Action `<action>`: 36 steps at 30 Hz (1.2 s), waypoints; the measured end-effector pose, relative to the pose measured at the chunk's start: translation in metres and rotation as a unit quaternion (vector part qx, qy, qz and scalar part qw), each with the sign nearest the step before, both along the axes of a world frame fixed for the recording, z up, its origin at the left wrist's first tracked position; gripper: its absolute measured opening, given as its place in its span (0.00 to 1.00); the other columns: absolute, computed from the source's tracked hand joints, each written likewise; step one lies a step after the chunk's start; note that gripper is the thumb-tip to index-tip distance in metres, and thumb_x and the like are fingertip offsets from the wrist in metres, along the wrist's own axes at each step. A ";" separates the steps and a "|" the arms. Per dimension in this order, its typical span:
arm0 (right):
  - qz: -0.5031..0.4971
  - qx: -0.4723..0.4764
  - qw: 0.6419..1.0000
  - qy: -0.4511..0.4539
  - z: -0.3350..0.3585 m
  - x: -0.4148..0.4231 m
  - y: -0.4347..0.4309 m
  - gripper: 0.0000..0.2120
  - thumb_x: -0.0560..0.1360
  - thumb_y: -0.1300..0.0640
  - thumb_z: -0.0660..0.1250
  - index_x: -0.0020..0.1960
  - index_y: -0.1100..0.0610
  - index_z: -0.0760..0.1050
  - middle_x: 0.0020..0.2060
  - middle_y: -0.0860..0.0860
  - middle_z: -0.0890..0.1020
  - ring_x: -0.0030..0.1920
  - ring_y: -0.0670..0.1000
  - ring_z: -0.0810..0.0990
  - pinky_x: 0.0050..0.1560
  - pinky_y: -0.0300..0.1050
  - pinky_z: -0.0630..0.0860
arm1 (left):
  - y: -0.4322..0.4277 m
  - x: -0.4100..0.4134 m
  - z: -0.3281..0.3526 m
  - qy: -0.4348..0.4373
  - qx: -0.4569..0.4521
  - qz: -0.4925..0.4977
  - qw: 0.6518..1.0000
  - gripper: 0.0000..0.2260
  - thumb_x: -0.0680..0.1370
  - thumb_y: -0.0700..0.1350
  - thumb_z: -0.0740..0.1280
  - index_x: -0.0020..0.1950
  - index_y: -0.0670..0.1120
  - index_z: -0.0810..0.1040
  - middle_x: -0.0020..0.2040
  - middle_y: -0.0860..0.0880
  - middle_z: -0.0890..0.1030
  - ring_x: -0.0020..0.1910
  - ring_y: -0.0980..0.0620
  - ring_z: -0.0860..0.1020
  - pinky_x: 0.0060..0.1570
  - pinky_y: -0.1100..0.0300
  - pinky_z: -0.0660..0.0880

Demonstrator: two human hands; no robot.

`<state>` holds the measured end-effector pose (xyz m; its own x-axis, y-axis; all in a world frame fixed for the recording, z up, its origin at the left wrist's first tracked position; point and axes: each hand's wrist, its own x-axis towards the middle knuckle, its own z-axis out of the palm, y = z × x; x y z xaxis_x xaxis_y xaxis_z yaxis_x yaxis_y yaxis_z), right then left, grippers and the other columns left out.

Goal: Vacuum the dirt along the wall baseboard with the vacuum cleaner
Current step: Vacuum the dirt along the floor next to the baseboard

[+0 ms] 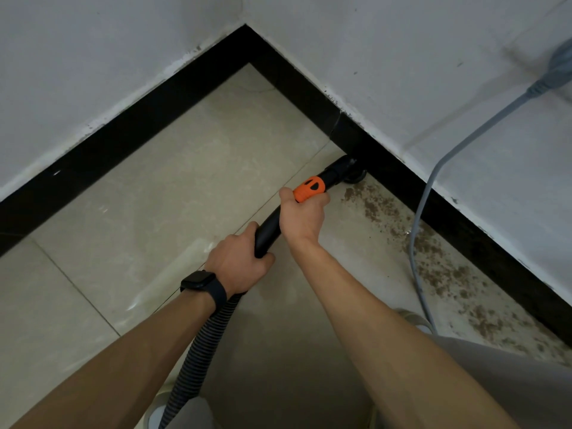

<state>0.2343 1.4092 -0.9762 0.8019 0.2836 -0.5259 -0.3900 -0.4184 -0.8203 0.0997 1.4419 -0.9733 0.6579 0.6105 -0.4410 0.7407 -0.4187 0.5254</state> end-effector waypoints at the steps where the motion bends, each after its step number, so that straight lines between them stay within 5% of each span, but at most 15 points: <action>1: 0.002 0.000 1.000 0.000 0.001 0.000 0.001 0.18 0.78 0.55 0.69 0.60 0.56 0.63 0.42 0.48 0.76 0.38 0.44 0.76 0.26 0.26 0.68 | 0.001 0.000 0.001 -0.003 -0.004 0.004 1.000 0.12 0.73 0.53 0.67 0.47 0.52 0.66 0.34 0.50 0.76 0.29 0.50 0.75 0.26 0.59 0.67; 20: 0.015 -0.038 0.999 0.020 0.000 -0.075 -0.002 0.22 0.78 0.53 0.70 0.63 0.58 0.61 0.39 0.46 0.76 0.35 0.41 0.75 0.27 0.26 0.67 | 0.002 -0.074 0.010 0.027 -0.031 -0.001 0.999 0.12 0.73 0.51 0.70 0.45 0.53 0.66 0.32 0.50 0.76 0.28 0.53 0.74 0.27 0.59 0.66; 28: 0.020 -0.034 0.999 0.023 0.001 -0.071 -0.007 0.21 0.78 0.53 0.69 0.63 0.57 0.61 0.41 0.46 0.77 0.37 0.42 0.77 0.35 0.35 0.71 | -0.006 -0.071 0.009 0.024 -0.028 0.016 0.999 0.12 0.72 0.51 0.69 0.43 0.55 0.66 0.32 0.50 0.76 0.29 0.52 0.75 0.27 0.58 0.67; 36: 0.010 -0.025 0.999 0.021 0.002 -0.057 -0.009 0.20 0.78 0.54 0.69 0.62 0.56 0.61 0.40 0.47 0.76 0.36 0.42 0.76 0.27 0.25 0.68 | -0.009 -0.055 0.009 0.023 -0.025 0.020 0.999 0.12 0.72 0.52 0.69 0.42 0.55 0.64 0.33 0.50 0.76 0.29 0.51 0.75 0.28 0.59 0.66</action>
